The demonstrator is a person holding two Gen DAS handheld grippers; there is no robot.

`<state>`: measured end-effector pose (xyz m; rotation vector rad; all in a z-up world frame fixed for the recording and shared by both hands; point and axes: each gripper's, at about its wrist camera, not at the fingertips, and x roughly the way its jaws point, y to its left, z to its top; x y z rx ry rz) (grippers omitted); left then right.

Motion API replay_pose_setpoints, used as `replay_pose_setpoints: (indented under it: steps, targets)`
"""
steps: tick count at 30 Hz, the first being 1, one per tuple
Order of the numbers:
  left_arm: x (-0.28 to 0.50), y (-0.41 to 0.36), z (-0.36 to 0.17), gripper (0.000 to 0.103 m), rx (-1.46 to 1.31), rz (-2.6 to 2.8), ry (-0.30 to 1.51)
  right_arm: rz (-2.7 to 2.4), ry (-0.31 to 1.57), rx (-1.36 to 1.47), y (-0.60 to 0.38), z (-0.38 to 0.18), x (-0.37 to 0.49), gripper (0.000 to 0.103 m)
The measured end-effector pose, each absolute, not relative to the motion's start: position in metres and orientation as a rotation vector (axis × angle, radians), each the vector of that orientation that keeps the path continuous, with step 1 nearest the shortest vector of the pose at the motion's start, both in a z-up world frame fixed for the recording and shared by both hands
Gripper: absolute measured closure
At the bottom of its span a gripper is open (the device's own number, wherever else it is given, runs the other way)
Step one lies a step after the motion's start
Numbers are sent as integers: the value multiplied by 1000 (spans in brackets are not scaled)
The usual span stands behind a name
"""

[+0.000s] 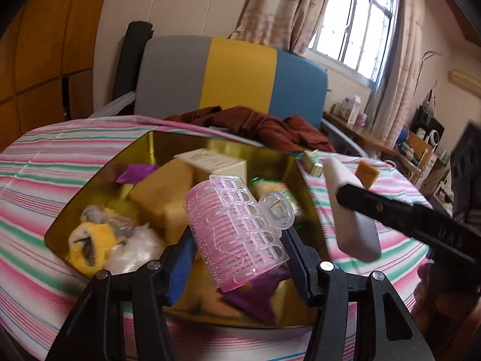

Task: Organize objects
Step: 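Carry the roller and sponge block into the gold tray and release both, then move the right tool to the small yellow sponge and grasp it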

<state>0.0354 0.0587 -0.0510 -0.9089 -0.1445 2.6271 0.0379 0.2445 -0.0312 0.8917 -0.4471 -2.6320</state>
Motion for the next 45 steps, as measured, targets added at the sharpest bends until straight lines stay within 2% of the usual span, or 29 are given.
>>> replay_pose_setpoints:
  steps: [5, 6, 8, 10, 11, 16, 20, 25, 29, 38, 45]
  targets:
    - [33, 55, -64, 45, -966, 2632, -66, -2580, -418, 977, 216, -41, 12, 36]
    - [32, 55, -66, 43, -976, 2639, -54, -2577, -414, 993, 214, -44, 10, 36]
    - [32, 54, -70, 32, -993, 2650, -64, -2592, -390, 1016, 209, -46, 9, 34]
    - [34, 50, -69, 12, -973, 2673, -100, -2606, -373, 1019, 209, -46, 13, 29]
    - [35, 49, -68, 8, -960, 2690, -113, -2609, -366, 1019, 210, -46, 14, 26]
    - [44, 43, -60, 0, -894, 2802, -142, -2594, -412, 1020, 223, -48, 22, 26]
    - [50, 38, -53, 0, -865, 2860, -209, -2611, -459, 1008, 235, -50, 32, 26]
    - [42, 46, -53, 0, -1022, 2756, -263, -2626, -467, 1131, 257, -57, 42, 26]
    - [22, 74, -32, 0, -1080, 2658, -185, -2613, -354, 1285, 285, -50, 31, 26]
    - [-33, 171, 36, 0, -1057, 2532, 31, -2695, 108, 1407, 367, 10, -9, 26]
    - [-69, 246, 32, 0, -1138, 2421, 149, -2716, 89, 1514, 425, 0, -39, 26]
